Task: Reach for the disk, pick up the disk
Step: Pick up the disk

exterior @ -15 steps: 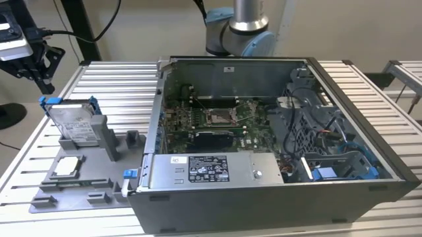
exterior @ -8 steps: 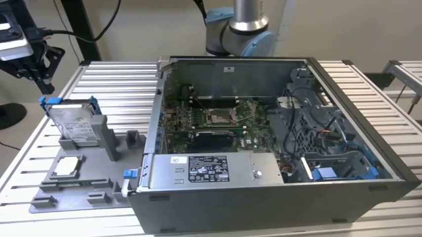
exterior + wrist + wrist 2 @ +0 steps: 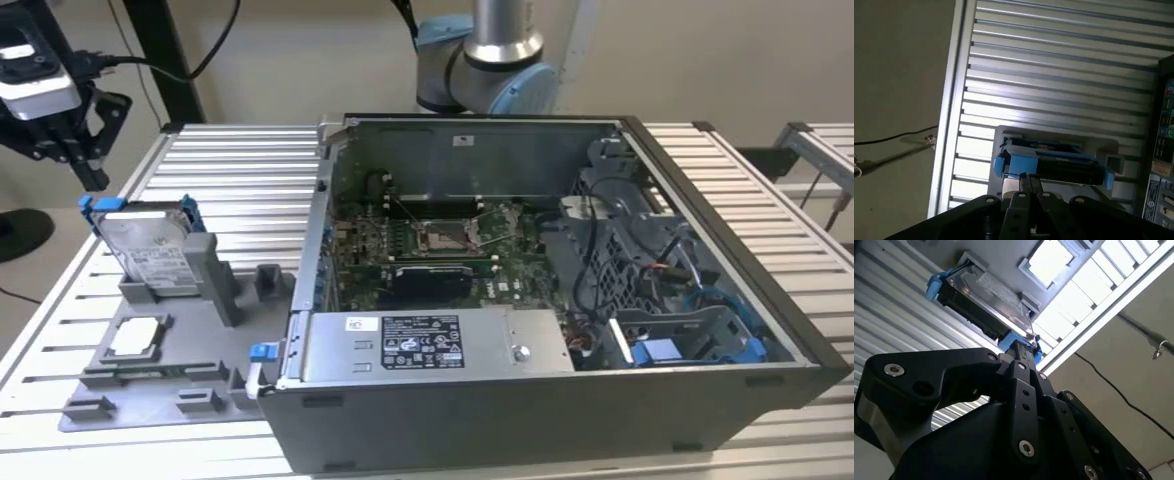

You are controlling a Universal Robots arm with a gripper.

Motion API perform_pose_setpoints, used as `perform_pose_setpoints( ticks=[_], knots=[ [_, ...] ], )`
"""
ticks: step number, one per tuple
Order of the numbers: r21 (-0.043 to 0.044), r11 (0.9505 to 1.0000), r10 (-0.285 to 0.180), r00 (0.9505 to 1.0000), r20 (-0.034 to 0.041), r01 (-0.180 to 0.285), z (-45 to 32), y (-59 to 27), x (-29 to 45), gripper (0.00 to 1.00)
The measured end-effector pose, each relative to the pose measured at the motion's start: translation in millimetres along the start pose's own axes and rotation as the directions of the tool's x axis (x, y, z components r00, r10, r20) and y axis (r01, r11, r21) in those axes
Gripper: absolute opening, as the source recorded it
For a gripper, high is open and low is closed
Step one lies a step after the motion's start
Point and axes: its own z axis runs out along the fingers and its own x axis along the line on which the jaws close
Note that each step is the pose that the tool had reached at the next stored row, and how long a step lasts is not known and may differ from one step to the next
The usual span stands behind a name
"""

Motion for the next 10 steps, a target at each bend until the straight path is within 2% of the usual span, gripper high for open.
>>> perform_pose_setpoints(
  ticks=[5, 10],
  knots=[
    [-0.0001, 0.9964, -0.084, 0.9964, -0.0033, 0.084, 0.0, 0.0, 0.0, 0.00],
    [-0.0005, 0.9855, -0.170, 0.9855, -0.0065, 0.170, 0.0, 0.0, 0.0, 0.00]
  ],
)
